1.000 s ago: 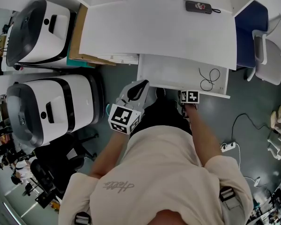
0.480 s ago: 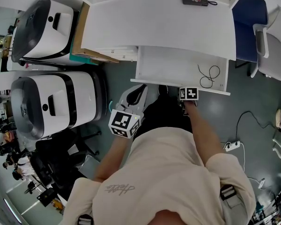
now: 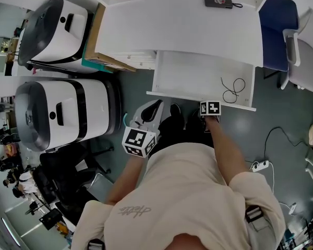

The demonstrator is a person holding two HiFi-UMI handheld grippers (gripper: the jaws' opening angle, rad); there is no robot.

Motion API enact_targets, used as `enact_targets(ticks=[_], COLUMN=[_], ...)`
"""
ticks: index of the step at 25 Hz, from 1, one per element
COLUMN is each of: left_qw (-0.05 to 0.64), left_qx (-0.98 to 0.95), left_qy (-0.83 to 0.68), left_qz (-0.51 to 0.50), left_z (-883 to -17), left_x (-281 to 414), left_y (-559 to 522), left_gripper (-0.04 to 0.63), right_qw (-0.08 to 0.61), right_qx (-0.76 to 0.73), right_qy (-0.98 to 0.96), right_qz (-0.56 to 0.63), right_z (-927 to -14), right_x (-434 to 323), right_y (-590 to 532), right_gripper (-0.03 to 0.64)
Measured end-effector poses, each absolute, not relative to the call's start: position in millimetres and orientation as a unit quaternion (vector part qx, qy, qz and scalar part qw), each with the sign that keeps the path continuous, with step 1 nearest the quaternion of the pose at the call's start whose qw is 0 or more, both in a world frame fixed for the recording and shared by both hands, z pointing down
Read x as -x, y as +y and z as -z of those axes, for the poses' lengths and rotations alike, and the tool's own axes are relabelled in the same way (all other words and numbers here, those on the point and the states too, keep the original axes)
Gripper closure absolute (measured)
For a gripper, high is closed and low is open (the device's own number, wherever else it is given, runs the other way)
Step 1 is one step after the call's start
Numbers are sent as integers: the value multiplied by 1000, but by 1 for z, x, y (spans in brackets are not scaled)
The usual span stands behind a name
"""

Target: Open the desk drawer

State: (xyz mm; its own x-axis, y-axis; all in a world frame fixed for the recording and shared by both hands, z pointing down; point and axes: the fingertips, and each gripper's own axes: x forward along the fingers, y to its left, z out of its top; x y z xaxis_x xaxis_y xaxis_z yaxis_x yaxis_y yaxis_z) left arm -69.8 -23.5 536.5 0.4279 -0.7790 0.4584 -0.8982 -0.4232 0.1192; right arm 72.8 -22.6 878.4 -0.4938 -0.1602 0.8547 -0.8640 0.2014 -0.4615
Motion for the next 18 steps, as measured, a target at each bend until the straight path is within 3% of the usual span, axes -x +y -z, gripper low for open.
enact_targets(ticks=[18], left_qw=[185], left_qx=[-845], left_qy=[-475], left_qz=[-165], left_z=[-534], left_x=[99], left_y=[-21], left_gripper=[577], right_qw=[338], right_qx=[-402], right_qy=[-682], right_qz=[-509], right_z=[-878], right_x=[-74], right_y=[-23], right_gripper=[529])
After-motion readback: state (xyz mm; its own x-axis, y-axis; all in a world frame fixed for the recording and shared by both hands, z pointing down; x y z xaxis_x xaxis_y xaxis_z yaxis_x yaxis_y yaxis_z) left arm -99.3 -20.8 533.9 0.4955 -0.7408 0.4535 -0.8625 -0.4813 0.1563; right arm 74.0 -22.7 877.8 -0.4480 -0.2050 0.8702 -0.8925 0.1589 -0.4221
